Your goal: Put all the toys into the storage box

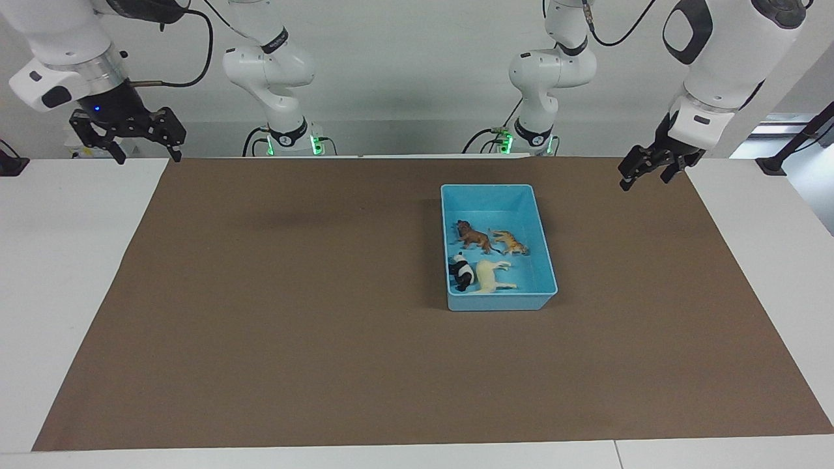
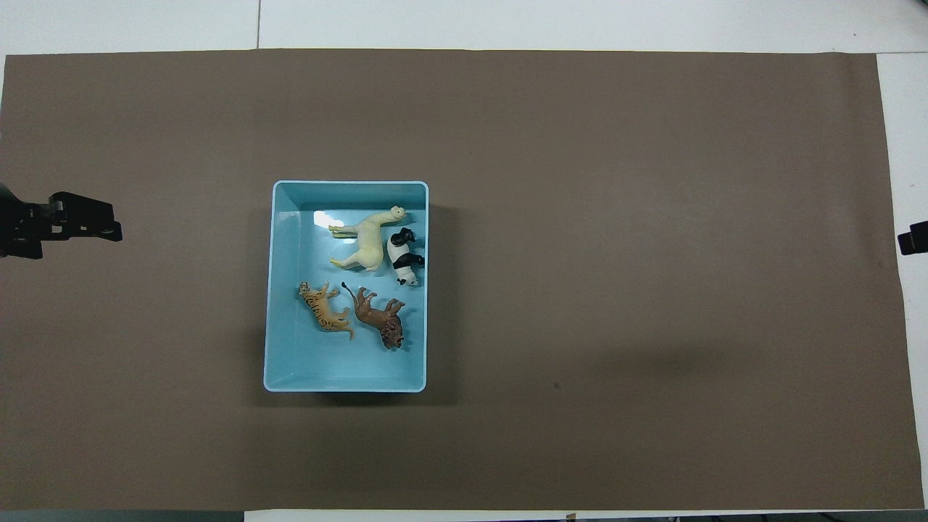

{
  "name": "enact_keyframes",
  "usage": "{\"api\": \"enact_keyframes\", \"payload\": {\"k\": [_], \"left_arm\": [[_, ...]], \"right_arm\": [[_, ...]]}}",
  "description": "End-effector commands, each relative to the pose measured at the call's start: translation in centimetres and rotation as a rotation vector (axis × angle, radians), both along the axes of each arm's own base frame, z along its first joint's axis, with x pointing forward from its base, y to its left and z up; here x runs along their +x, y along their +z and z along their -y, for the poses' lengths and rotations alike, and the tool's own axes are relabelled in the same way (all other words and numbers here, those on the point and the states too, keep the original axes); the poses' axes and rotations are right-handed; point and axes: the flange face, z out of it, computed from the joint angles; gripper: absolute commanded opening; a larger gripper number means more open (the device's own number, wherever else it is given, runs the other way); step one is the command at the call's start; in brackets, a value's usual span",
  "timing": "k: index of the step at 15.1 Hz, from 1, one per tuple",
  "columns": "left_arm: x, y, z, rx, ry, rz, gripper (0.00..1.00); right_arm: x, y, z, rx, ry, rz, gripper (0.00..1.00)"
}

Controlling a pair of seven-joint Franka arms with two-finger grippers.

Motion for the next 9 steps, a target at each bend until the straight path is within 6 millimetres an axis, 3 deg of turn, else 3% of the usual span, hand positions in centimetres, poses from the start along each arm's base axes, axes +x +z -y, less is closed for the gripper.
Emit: {"api": "enact_keyframes", "payload": {"k": [1, 9], "left_arm": [[0.38, 0.37, -0.31, -0.021, -0.006, -0.001, 1.0], [0.23, 0.19, -0.23, -0.012, -0.036, -0.014, 1.0]], "right_arm": [[-0.1, 0.34, 0.21, 0.031, -0.018, 0.004, 1.0], [-0.44, 0.59, 0.13, 0.029, -0.018, 0.0, 1.0]]}}
